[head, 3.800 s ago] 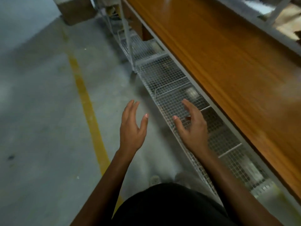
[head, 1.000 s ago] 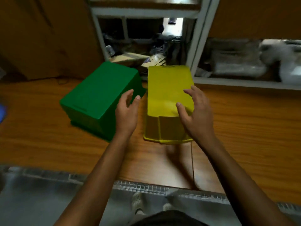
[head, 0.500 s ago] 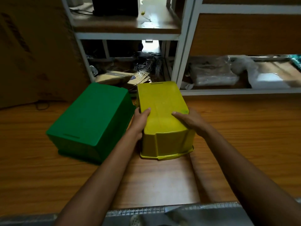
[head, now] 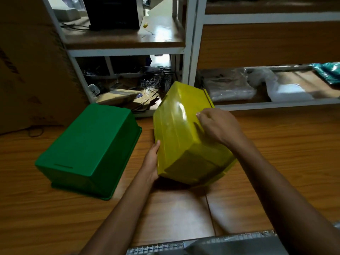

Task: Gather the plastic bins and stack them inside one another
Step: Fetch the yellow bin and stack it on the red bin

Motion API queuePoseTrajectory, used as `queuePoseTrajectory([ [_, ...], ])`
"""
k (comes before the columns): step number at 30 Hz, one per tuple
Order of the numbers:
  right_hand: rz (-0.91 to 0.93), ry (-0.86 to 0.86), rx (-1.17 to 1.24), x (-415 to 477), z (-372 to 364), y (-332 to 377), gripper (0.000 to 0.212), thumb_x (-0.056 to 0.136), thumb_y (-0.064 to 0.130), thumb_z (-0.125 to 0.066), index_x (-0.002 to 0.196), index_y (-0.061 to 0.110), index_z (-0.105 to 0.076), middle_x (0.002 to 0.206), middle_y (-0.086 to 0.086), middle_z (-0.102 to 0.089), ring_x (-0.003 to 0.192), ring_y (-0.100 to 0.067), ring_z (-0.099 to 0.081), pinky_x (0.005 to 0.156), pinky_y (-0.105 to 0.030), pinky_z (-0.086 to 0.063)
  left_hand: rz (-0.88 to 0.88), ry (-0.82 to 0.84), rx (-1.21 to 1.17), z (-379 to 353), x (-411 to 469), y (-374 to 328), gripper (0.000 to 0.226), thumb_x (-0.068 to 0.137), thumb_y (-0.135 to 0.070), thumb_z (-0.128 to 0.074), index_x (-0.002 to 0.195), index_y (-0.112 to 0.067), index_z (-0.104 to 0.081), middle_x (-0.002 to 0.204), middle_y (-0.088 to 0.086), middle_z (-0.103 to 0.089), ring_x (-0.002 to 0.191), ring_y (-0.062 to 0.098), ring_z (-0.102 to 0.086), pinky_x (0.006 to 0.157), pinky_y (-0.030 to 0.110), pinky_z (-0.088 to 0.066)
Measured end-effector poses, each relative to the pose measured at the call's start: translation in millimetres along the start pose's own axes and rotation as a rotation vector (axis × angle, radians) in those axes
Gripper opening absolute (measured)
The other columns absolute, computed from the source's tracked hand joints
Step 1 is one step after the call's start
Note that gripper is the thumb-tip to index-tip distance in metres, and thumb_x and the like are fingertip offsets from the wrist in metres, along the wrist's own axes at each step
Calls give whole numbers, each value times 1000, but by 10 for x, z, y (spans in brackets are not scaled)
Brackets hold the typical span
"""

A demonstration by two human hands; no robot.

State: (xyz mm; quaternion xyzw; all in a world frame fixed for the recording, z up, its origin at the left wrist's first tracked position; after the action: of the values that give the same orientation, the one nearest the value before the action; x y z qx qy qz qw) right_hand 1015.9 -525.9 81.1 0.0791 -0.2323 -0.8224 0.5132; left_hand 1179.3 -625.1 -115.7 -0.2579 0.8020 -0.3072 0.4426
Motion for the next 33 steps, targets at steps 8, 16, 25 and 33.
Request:
queuePoseTrajectory([
  [8, -187, 216, 23, 50, -279, -165, 95, 86, 71, -49, 156, 20, -10, 152, -16, -38, 132, -38, -45, 104, -55, -42, -579, -190, 257, -414, -452, -801, 41, 95, -48, -49, 125, -22, -58, 122, -1, -64, 113, 17, -61, 93, 37, -51],
  [16, -149, 254, 626, 88, -197, -176, 38, 94, 8, -56, 132, 17, -57, 119, -6, -67, 105, -25, -65, 95, -53, -52, -414, -76, 364, -648, -534, -852, 50, 101, -26, -49, 148, -21, -32, 136, 10, -52, 116, 28, -56, 99, 51, -48],
  [25, -37, 171, 583, -45, -365, 78, 45, 100, 36, -50, 140, 15, -49, 100, -5, -70, 73, -20, -69, 62, -32, -53, -681, -206, 572, -570, -716, -886, 49, 95, -57, -41, 113, -20, -68, 106, -2, -67, 102, 18, -63, 85, 33, -46],
  [33, -158, 419, -202, -110, -704, -604, 64, 96, 20, -49, 153, 13, -20, 138, -23, -48, 125, -42, -51, 98, -46, -43, -369, -155, 377, -124, -642, -852, 33, 98, -21, -42, 124, -21, -62, 93, 0, -66, 79, 13, -59, 64, 29, -44],
])
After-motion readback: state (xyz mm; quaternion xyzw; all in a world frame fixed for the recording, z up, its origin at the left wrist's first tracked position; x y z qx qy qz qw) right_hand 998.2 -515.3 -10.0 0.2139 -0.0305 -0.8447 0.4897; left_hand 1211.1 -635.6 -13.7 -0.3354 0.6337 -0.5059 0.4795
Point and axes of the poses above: each hand's wrist, its own x-axis towards the middle knuckle, its own z-axis out of the back of the hand, y = z × x, the point moved 4 cm from there along x, towards the middle knuckle
